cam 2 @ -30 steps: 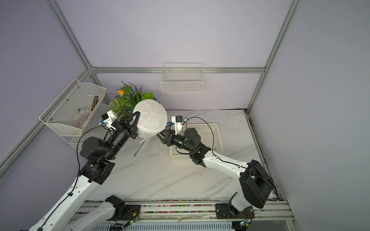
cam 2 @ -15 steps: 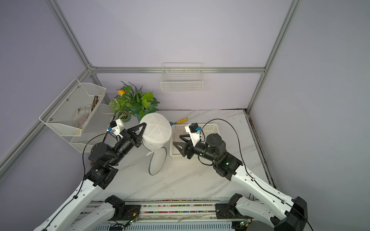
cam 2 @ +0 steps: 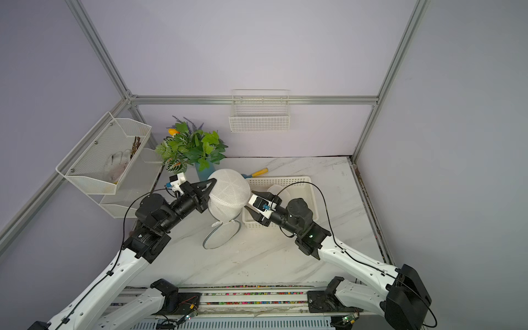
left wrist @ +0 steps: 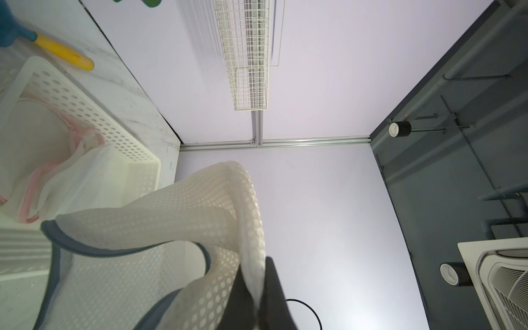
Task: Turn the laundry bag inside out
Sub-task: Turn over the laundry bag.
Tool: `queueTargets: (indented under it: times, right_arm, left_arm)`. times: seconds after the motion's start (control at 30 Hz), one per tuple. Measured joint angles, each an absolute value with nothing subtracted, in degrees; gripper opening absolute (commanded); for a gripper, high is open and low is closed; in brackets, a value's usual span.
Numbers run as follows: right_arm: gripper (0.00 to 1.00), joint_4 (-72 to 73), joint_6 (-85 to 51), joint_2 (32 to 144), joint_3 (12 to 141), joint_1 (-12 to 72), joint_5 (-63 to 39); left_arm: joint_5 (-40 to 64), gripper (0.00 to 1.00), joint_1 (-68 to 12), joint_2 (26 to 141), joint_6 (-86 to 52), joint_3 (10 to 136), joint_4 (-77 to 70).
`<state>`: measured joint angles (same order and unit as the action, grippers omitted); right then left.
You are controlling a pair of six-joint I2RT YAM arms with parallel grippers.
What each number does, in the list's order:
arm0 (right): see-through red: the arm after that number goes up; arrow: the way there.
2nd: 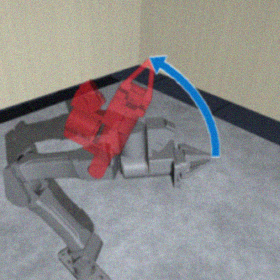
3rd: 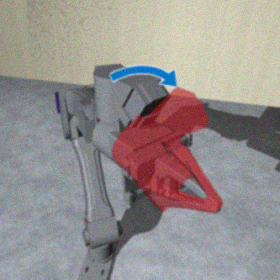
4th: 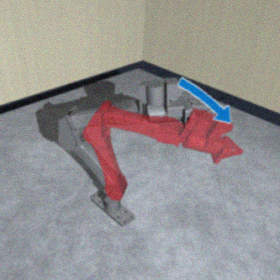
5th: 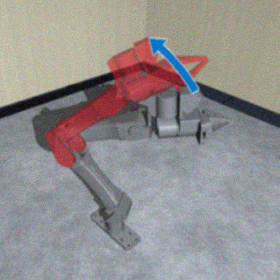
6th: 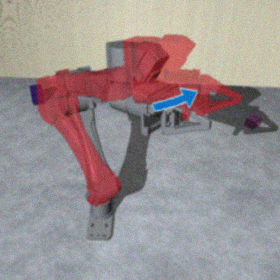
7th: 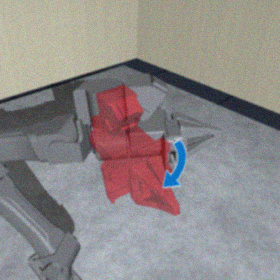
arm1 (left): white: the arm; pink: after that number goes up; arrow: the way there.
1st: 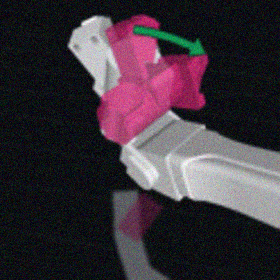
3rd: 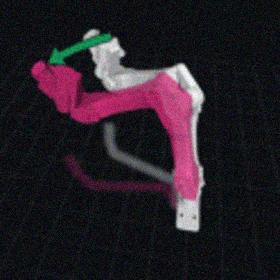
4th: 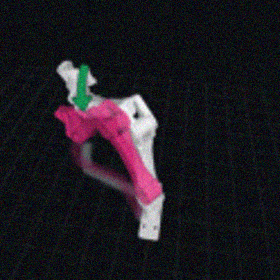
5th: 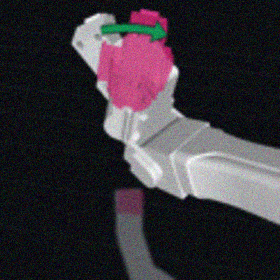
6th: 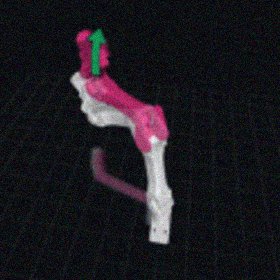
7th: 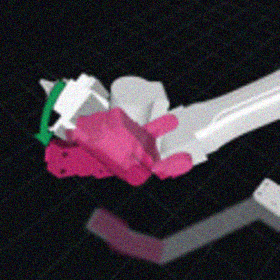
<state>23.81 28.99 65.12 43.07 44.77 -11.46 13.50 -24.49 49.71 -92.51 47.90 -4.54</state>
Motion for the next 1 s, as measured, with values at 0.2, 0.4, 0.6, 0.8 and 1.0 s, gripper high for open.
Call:
queueTargets:
  times: [0.2,0.4,0.6,0.8,1.0]
  right_arm:
    - [0.29,31.1,32.7,67.1,43.1,46.5,-10.2]
    - [0.02,33.8,33.9,67.8,43.2,47.4,-9.9]
    - [0.0,30.6,31.2,67.8,46.0,47.8,-8.4]
    - [0.0,19.7,24.4,67.6,52.9,48.8,-4.0]
    - [0.0,4.7,15.4,67.7,62.2,49.5,1.0]
  left_arm:
    - [13.2,0.0,-24.3,49.3,-95.7,48.2,-2.1]
    - [11.5,0.0,-24.3,48.3,-99.0,47.9,0.2]
    - [6.0,0.89,-24.4,43.2,-96.1,45.1,0.8]
    - [-4.9,0.93,-24.4,33.2,-78.0,45.4,6.7]
    - [-4.5,0.84,-24.4,26.7,-49.2,48.7,13.2]
